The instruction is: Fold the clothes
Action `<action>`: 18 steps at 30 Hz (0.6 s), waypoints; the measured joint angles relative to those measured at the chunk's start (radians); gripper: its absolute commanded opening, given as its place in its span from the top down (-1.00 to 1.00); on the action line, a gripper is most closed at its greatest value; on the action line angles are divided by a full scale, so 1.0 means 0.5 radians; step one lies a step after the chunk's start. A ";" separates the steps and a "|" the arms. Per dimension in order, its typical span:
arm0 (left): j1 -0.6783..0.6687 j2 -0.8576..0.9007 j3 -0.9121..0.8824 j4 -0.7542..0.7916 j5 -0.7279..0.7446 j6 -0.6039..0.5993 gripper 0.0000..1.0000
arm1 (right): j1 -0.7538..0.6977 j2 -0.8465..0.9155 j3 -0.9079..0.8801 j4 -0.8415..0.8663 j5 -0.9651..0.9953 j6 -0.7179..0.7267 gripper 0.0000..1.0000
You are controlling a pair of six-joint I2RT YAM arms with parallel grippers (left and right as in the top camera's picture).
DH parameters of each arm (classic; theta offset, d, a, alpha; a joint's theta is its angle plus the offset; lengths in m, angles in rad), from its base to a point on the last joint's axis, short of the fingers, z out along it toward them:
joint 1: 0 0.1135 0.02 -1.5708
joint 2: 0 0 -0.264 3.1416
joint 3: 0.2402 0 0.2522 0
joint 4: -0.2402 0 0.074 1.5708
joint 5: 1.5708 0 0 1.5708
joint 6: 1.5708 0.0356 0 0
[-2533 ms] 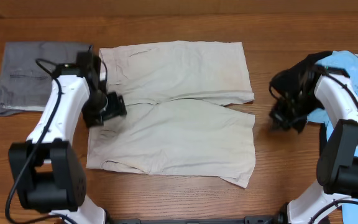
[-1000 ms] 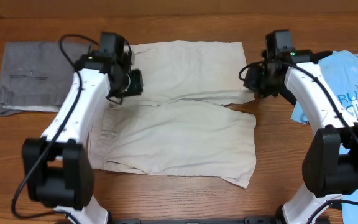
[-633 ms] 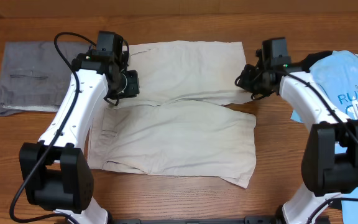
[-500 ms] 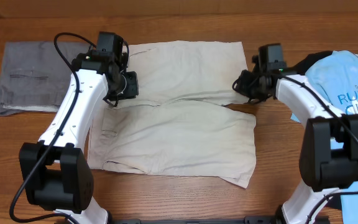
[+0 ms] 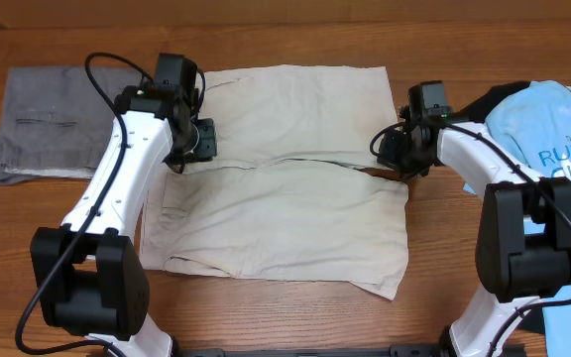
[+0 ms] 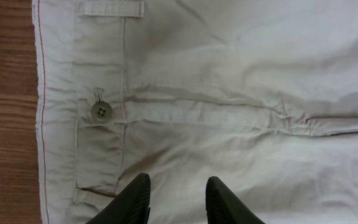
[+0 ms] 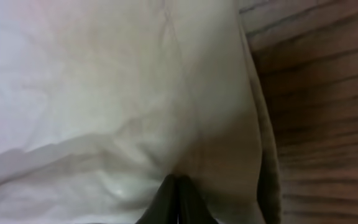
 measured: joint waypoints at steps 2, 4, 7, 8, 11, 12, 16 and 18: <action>0.002 0.000 -0.011 -0.002 -0.001 0.000 0.33 | 0.000 0.000 -0.036 0.060 0.011 -0.001 0.92; 0.002 0.000 -0.018 0.000 -0.005 0.000 0.35 | 0.000 0.000 -0.083 0.137 0.021 -0.001 0.92; 0.002 0.000 -0.023 -0.001 -0.007 0.000 0.37 | 0.000 -0.003 -0.139 0.192 0.022 -0.001 0.93; 0.002 0.000 -0.023 0.000 -0.007 0.000 0.37 | 0.000 -0.005 -0.141 0.192 0.022 -0.002 0.93; 0.002 0.000 -0.024 0.000 -0.006 0.000 0.35 | -0.005 -0.008 -0.141 0.175 0.021 -0.001 0.93; 0.002 0.000 -0.024 0.000 -0.007 0.000 0.36 | -0.006 -0.010 -0.140 0.156 0.021 -0.001 0.93; 0.002 0.000 -0.024 0.013 -0.013 0.008 0.34 | -0.040 -0.026 -0.091 -0.031 0.021 -0.002 0.90; 0.007 0.000 -0.021 -0.009 -0.021 0.010 0.30 | -0.067 -0.040 -0.001 -0.194 0.026 -0.007 0.67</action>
